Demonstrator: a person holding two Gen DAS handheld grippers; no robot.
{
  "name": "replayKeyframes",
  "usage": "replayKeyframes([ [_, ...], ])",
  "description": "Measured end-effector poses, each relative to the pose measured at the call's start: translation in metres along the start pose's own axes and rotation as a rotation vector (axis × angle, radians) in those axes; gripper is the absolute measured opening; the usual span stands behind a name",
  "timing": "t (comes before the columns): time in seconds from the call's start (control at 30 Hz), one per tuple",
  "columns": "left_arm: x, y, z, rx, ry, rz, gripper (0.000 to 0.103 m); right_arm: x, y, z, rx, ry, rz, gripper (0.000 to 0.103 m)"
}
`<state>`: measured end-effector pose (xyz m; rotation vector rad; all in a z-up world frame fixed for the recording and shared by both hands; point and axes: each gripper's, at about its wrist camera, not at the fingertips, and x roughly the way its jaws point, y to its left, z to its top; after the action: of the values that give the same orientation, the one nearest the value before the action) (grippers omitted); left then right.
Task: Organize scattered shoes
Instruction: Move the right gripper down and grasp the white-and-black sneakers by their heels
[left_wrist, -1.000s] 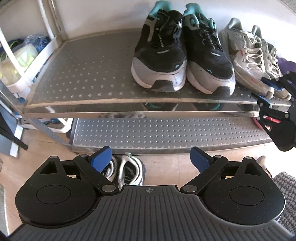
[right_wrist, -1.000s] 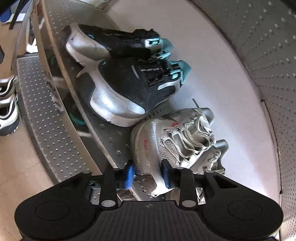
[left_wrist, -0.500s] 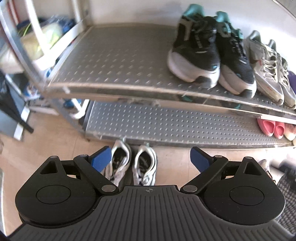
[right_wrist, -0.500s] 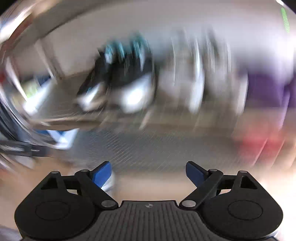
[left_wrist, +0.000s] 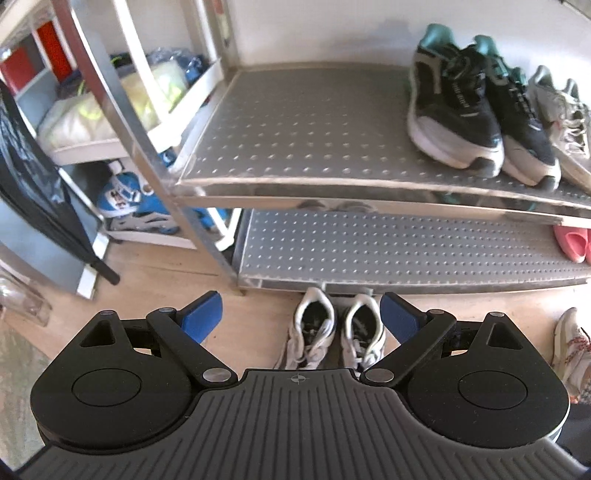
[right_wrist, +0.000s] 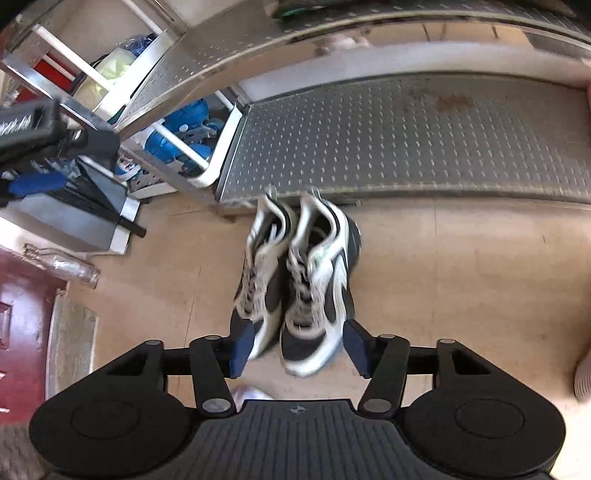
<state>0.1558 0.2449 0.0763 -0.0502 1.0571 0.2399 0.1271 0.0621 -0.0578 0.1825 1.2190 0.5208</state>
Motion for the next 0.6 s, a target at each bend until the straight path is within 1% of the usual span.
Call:
replayKeyframes([
  [0.03, 0.002, 0.003, 0.000, -0.004, 0.008, -0.004, 0.096, 0.006, 0.003, 0.004, 0.004, 0.003, -0.009, 0.063],
  [0.07, 0.008, 0.009, -0.001, -0.005, 0.032, -0.014, 0.096, 0.014, 0.006, 0.008, 0.007, 0.010, -0.018, 0.063],
  [0.13, 0.012, 0.013, -0.003, -0.002, 0.044, -0.014, 0.096, 0.030, 0.012, 0.017, 0.007, 0.026, -0.043, 0.065],
  [0.2, 0.016, 0.023, -0.005, -0.008, 0.056, 0.007, 0.096, 0.051, 0.017, 0.023, -0.010, 0.050, -0.082, 0.066],
  [0.27, 0.019, 0.035, -0.007, -0.028, 0.063, 0.033, 0.096, 0.070, 0.021, 0.029, -0.029, 0.070, -0.117, 0.065],
  [0.3, 0.020, 0.044, -0.007, -0.057, 0.066, 0.044, 0.096, 0.074, 0.022, 0.030, -0.035, 0.064, -0.121, 0.064],
  [0.33, 0.021, 0.053, -0.009, -0.092, 0.070, 0.050, 0.096, 0.077, 0.023, 0.031, -0.039, 0.049, -0.119, 0.062],
  [0.37, 0.022, 0.056, -0.009, -0.098, 0.071, 0.051, 0.096, 0.081, 0.023, 0.033, -0.038, 0.027, -0.111, 0.060],
  [0.4, 0.024, 0.066, -0.010, -0.134, 0.076, 0.058, 0.096, 0.083, 0.022, 0.034, -0.034, 0.009, -0.105, 0.057],
  [0.5, 0.027, 0.075, -0.011, -0.160, 0.084, 0.073, 0.096, 0.095, 0.018, 0.042, -0.001, -0.023, -0.117, 0.057],
  [0.57, 0.028, 0.075, -0.012, -0.160, 0.087, 0.075, 0.096, 0.105, 0.015, 0.048, -0.009, -0.022, -0.128, 0.044],
  [0.6, 0.029, 0.074, -0.012, -0.153, 0.090, 0.070, 0.096, 0.109, 0.015, 0.050, -0.026, -0.014, -0.130, 0.029],
])
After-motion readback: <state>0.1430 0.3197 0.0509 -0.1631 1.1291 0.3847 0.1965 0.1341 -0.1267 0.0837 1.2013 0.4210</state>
